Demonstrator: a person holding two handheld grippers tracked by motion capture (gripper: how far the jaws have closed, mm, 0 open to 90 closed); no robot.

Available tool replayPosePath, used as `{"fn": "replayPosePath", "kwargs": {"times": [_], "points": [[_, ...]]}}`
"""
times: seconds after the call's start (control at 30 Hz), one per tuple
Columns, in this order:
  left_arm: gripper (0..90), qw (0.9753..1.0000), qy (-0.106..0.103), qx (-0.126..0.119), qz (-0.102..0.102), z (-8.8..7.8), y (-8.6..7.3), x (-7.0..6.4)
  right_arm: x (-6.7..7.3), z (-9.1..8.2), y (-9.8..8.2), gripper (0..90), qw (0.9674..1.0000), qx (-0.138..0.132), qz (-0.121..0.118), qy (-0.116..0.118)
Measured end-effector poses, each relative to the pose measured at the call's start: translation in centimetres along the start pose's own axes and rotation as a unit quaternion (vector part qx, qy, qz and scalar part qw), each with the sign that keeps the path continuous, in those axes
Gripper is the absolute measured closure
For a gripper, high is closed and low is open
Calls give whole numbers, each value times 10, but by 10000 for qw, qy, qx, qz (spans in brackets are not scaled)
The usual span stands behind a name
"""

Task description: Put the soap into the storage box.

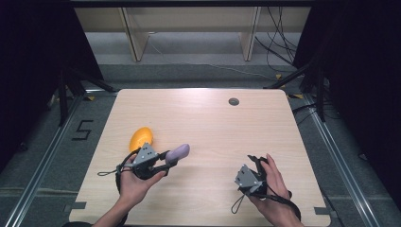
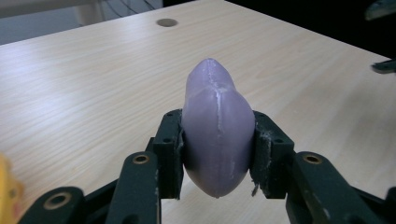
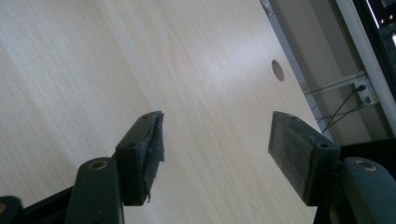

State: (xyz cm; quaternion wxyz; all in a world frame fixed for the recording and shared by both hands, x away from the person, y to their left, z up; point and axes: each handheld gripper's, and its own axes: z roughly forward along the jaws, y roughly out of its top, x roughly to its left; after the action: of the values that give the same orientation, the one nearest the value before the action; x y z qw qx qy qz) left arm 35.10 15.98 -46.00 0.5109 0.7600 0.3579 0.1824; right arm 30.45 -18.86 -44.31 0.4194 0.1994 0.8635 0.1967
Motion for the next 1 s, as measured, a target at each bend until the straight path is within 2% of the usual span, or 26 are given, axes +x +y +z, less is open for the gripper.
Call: {"fn": "replayPosePath", "kwargs": {"times": [0.03,0.07,0.17,0.2,0.27,0.3,0.33,0.37,0.4,0.47,0.53,0.63,0.67,0.7,0.73,0.8,0.83,0.87,0.9,0.97,1.0], "points": [[589,9999,114,21,0,-2,-1,1,0,0,0,368,10000,0,0,0],[588,9996,266,-23,10,-3,-2,2,-4,0,-4,371,9998,60,195,-34],[589,9993,359,-56,-88,-4,-4,2,-6,1,-6,371,9995,80,317,-15],[589,9982,580,-145,-103,-6,-6,4,-6,2,-7,373,9992,76,388,66],[588,9979,629,-131,-102,-6,-7,5,-6,3,-7,375,9991,71,412,88],[588,9969,737,-199,-205,-7,-7,8,-6,4,-8,376,9986,94,504,156],[589,9969,737,-199,-205,-7,-7,8,-6,4,-8,376,9986,94,504,156],[589,9962,840,-188,-163,-8,-7,10,-7,5,-9,377,9986,81,508,104],[588,9953,933,-225,-153,-9,-6,12,-8,6,-10,379,9981,99,594,149],[589,9936,1082,-251,-211,-11,-6,15,-9,6,-11,382,9977,114,654,117],[588,9930,1121,-295,-233,-11,-6,17,-9,5,-11,384,9972,131,724,149],[589,9905,1312,-334,-261,-15,-6,21,-10,5,-12,389,9968,133,789,67],[589,9878,1471,-414,-316,-18,-5,24,-11,5,-12,389,9962,149,853,123],[588,9878,1471,-414,-316,-18,-5,24,-11,5,-12,389,9962,149,853,123],[589,9857,1588,-459,-317,-20,-3,25,-11,6,-13,389,9960,135,876,120],[588,9850,1623,-504,-309,-21,-3,26,-11,7,-13,388,9958,132,896,156],[589,9837,1694,-513,-330,-22,-2,27,-10,7,-13,388,9954,143,933,176],[588,9812,1827,-520,-337,-23,-2,29,-10,7,-13,387,9952,172,949,195],[589,9812,1827,-520,-337,-23,-2,29,-10,7,-13,387,9952,172,949,195],[589,9788,1924,-520,-476,-24,-1,32,-10,7,-13,386,9950,169,963,218],[589,9788,1924,-520,-476,-24,-1,32,-10,7,-13,386,9950,169,963,218]]}}
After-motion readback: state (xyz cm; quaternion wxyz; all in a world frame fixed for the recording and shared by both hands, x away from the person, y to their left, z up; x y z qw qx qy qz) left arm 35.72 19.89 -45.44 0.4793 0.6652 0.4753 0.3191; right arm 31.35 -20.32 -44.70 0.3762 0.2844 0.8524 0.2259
